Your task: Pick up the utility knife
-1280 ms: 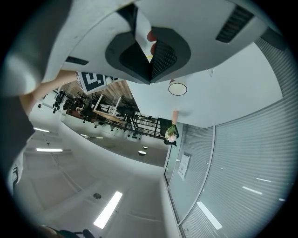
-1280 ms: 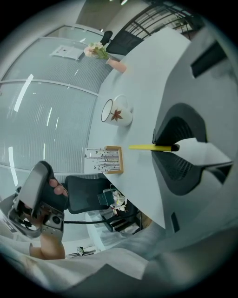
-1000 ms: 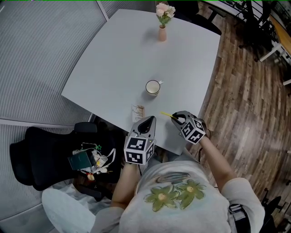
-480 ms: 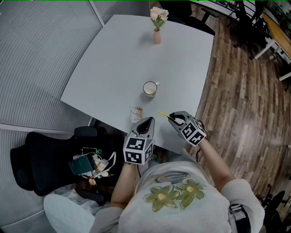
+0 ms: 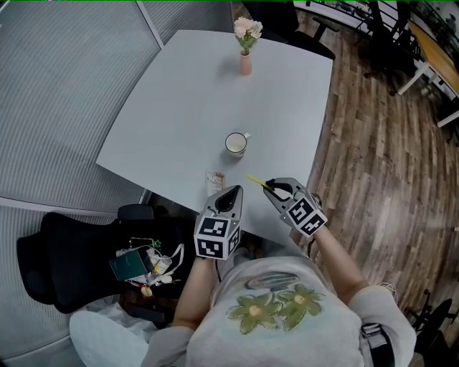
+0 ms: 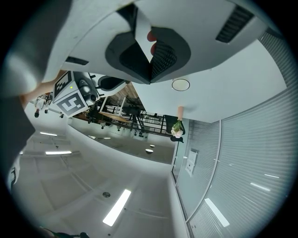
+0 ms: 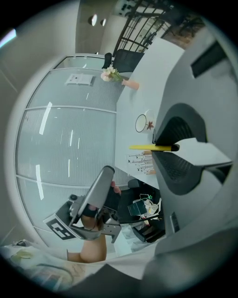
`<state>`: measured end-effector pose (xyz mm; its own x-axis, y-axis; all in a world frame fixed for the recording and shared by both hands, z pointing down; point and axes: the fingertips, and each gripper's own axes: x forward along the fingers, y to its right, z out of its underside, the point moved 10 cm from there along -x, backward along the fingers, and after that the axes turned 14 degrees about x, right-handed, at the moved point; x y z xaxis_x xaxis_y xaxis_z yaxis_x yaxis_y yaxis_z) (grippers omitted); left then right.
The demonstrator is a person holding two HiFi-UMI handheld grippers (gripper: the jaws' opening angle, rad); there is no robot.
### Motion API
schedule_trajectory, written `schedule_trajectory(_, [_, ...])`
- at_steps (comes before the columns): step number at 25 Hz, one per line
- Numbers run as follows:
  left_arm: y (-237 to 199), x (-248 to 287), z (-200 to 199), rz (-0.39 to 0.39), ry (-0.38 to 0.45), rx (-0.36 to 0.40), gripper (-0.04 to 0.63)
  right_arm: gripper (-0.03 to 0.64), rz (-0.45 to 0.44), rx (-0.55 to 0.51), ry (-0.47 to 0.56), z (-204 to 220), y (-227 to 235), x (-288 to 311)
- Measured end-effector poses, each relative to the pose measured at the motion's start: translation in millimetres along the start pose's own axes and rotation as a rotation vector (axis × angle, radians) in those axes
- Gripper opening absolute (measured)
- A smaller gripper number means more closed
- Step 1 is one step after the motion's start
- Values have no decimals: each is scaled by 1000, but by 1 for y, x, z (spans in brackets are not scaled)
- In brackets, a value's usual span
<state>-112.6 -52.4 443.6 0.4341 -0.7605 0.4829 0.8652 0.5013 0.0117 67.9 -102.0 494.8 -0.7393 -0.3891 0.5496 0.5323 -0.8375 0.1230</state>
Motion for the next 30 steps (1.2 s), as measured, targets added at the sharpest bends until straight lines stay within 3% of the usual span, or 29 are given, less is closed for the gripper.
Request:
schedule_trajectory(11, [-1,-1,-3,1,8,10,2,55,2,76,114,-28,-9,-17])
schedule_trajectory(24, [-2,-3,-7,3,25,17,2,54,55,104,262,-51,-16,-36])
schedule_trajectory(30, [-4,-5,-9,0,33,19,2,54,38,119,329,-59,-19,-44])
